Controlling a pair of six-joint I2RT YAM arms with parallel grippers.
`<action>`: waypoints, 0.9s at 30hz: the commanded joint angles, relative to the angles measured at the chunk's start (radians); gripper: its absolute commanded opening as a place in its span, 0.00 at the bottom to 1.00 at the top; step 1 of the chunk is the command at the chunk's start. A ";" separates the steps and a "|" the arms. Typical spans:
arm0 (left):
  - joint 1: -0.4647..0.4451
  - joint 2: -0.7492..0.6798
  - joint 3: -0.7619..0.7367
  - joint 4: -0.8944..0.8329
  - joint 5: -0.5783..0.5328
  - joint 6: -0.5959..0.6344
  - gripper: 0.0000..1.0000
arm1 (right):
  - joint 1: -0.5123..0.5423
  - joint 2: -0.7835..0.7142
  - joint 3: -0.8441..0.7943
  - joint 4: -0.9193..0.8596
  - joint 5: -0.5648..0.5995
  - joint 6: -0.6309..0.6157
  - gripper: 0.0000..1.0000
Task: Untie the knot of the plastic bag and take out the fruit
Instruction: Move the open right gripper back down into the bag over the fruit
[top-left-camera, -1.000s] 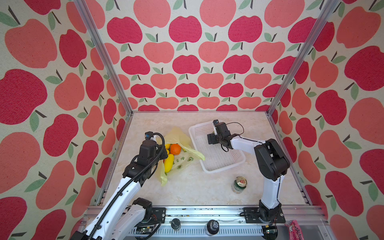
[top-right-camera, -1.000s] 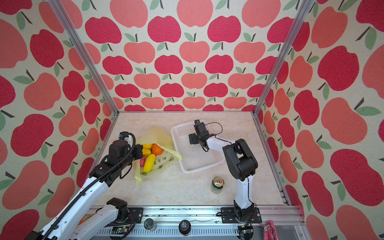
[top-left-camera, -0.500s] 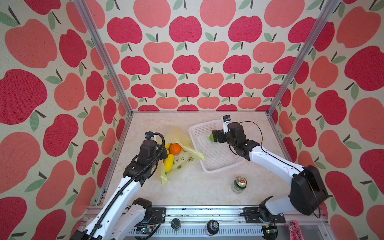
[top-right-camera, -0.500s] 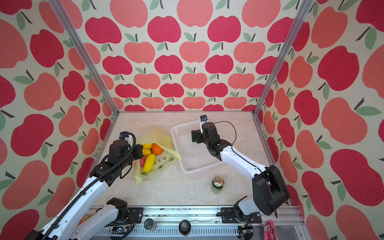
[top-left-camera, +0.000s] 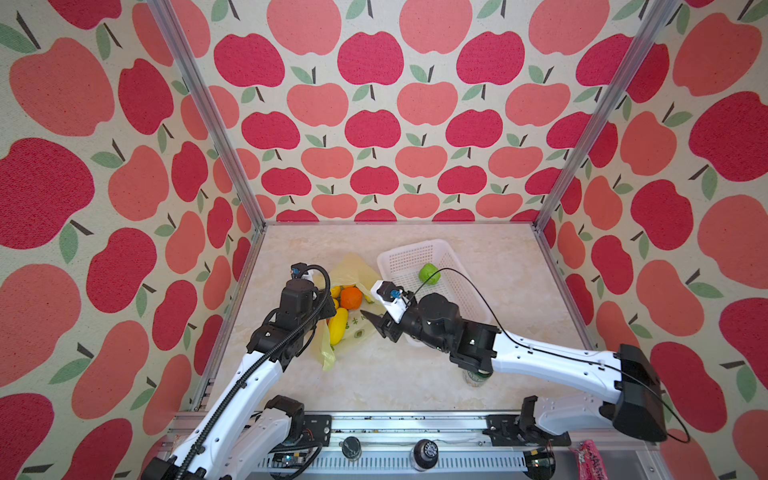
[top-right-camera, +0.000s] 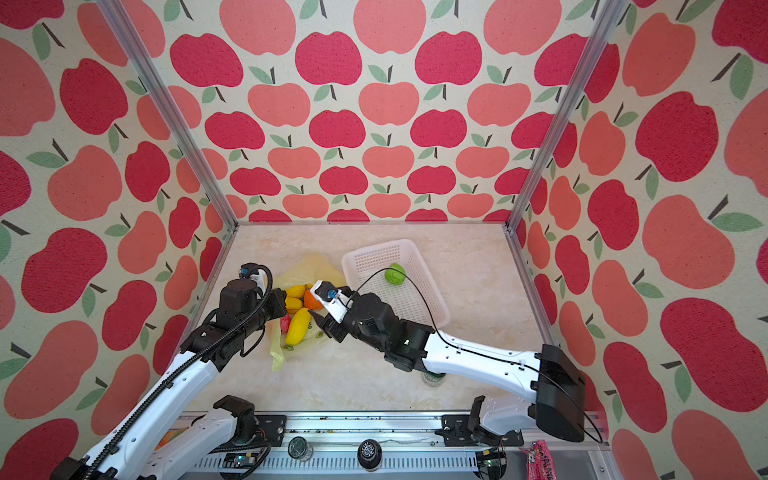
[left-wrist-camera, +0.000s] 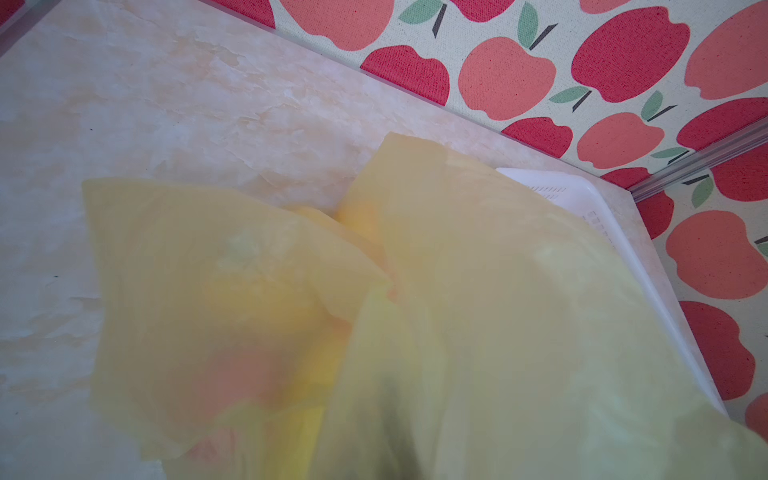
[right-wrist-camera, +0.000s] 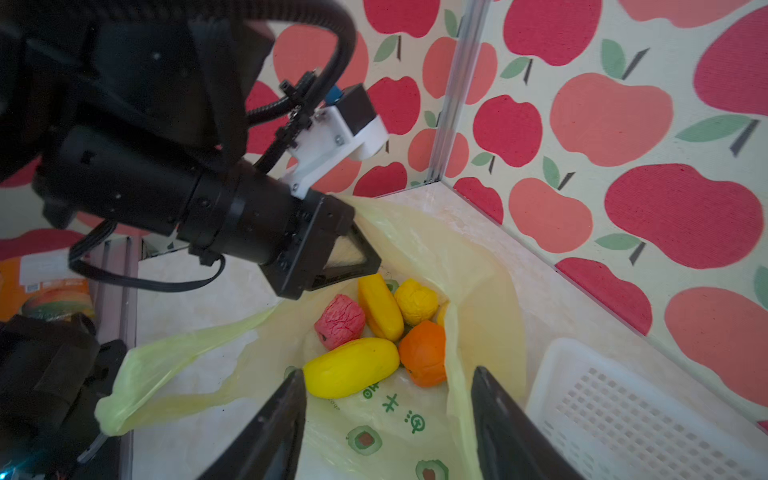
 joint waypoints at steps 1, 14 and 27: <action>0.007 -0.012 0.021 -0.012 0.000 0.009 0.00 | 0.023 0.102 0.025 0.071 0.000 -0.026 0.58; 0.007 -0.034 0.024 -0.019 0.012 0.005 0.00 | 0.036 0.413 0.040 0.257 0.076 0.215 0.64; 0.008 -0.055 0.026 -0.026 0.012 0.004 0.00 | -0.038 0.623 0.224 0.123 0.019 0.399 0.90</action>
